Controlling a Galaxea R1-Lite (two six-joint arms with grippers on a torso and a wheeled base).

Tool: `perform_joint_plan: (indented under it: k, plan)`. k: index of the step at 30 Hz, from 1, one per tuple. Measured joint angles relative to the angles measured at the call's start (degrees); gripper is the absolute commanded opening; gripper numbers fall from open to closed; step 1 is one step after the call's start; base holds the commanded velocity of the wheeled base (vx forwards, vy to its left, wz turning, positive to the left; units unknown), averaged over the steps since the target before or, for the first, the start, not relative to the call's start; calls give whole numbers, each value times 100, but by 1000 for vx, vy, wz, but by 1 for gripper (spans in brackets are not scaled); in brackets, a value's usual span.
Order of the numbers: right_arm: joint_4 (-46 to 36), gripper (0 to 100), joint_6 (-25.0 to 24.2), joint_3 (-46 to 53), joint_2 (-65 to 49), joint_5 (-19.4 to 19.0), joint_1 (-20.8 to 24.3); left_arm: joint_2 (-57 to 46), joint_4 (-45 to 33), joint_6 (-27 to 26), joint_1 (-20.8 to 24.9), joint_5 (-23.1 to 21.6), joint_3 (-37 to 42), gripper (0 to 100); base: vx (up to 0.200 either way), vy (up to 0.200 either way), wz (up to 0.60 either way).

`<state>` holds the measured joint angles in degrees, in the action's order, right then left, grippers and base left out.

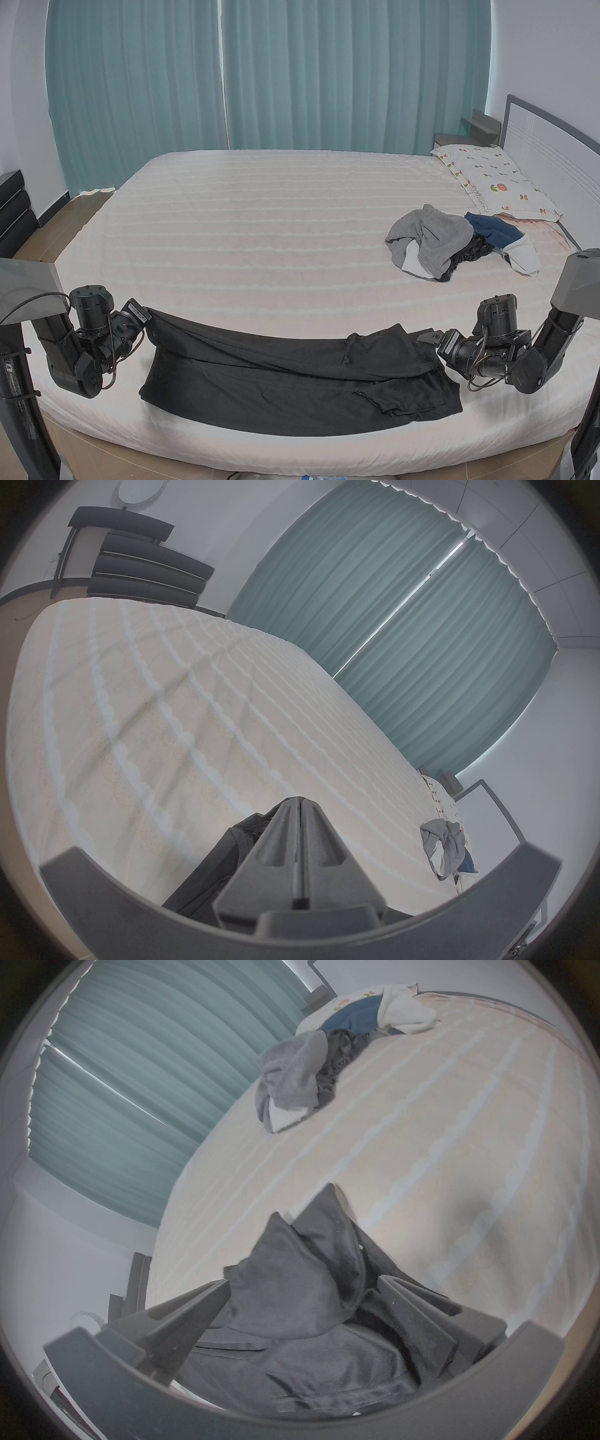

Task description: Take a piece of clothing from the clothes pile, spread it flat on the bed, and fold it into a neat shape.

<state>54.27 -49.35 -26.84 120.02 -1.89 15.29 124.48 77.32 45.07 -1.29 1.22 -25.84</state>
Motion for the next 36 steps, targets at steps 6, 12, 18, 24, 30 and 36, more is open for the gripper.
perform_joint_plan:
  k: [6,12,18,24,30,36]
  plan:
    - [-13,100,-44,44,-285,-43,166,0,0,0,0,0,7,0,0,0,0]
    - [-20,100,-435,99,-328,-101,549,0,0,0,0,0,18,0,0,0,0]
    - [-9,100,-499,102,-87,-111,784,5,0,0,0,0,22,0,0,0,0]
    - [41,100,-728,-49,261,-87,866,33,0,-7,0,0,30,0,0,0,0]
    - [2,100,-1029,-282,416,-27,847,55,0,-10,0,0,33,0,0,0,0]
    - [-11,100,-1040,-418,493,91,813,60,0,-7,-7,6,20,0,0,0,0]
